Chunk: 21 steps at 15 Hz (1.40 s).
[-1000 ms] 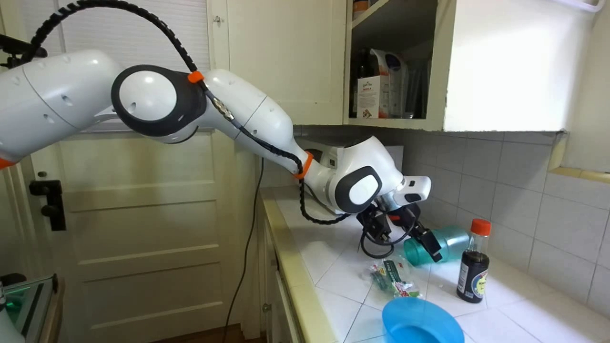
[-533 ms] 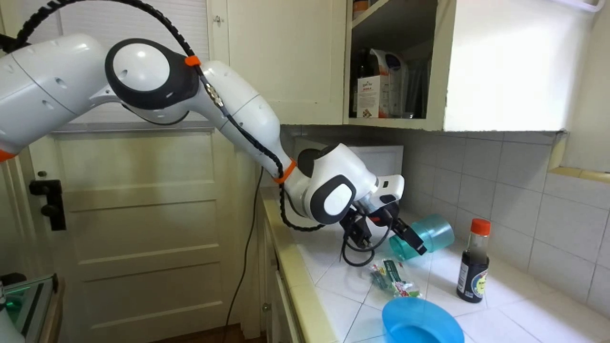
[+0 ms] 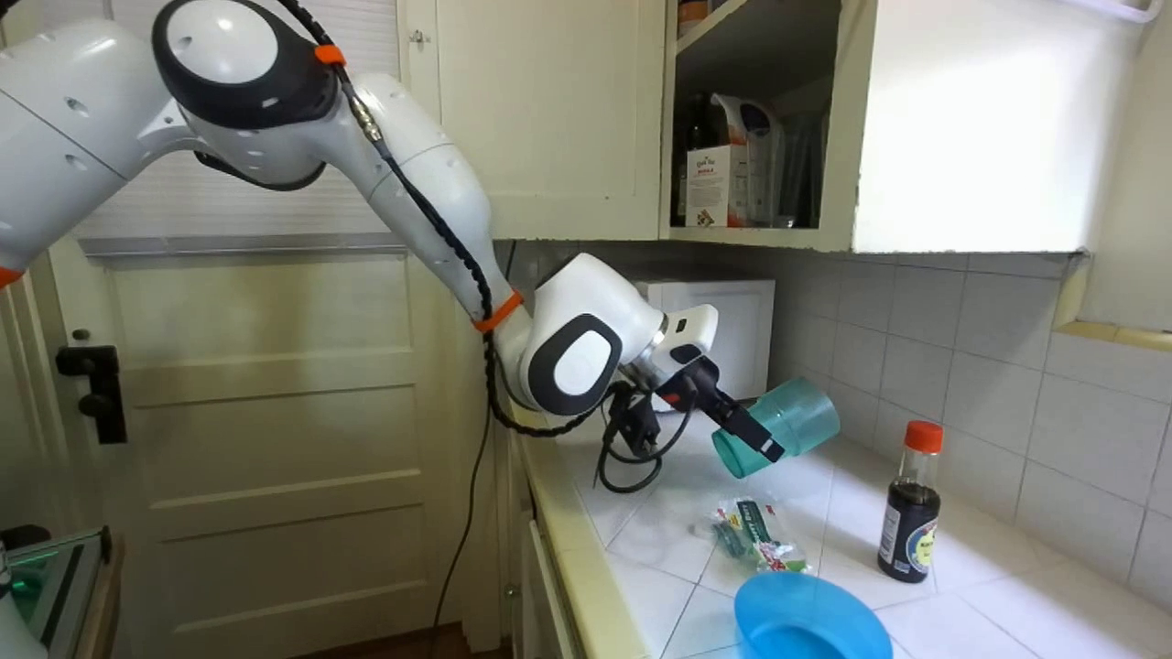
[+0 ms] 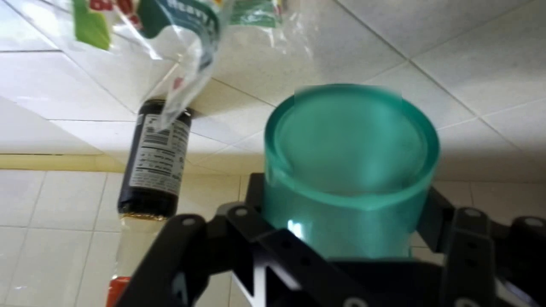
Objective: Put the blue cup inside the upper cabinet on the left.
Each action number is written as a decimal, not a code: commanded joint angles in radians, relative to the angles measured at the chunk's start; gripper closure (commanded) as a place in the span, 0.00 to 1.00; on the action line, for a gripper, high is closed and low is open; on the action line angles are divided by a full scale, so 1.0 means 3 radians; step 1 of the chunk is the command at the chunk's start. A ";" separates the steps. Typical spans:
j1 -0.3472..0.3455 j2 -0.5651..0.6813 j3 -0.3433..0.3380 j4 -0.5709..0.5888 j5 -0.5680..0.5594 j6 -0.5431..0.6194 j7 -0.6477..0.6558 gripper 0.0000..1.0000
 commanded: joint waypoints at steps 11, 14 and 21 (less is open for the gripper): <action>0.0626 -0.1541 -0.0323 -0.2279 0.0151 0.1188 -0.0921 0.44; 0.0208 -0.1693 0.0156 -0.2451 0.0225 0.1744 -0.1250 0.44; -0.0262 -0.1776 0.0657 -0.2444 0.0232 0.2666 -0.1418 0.44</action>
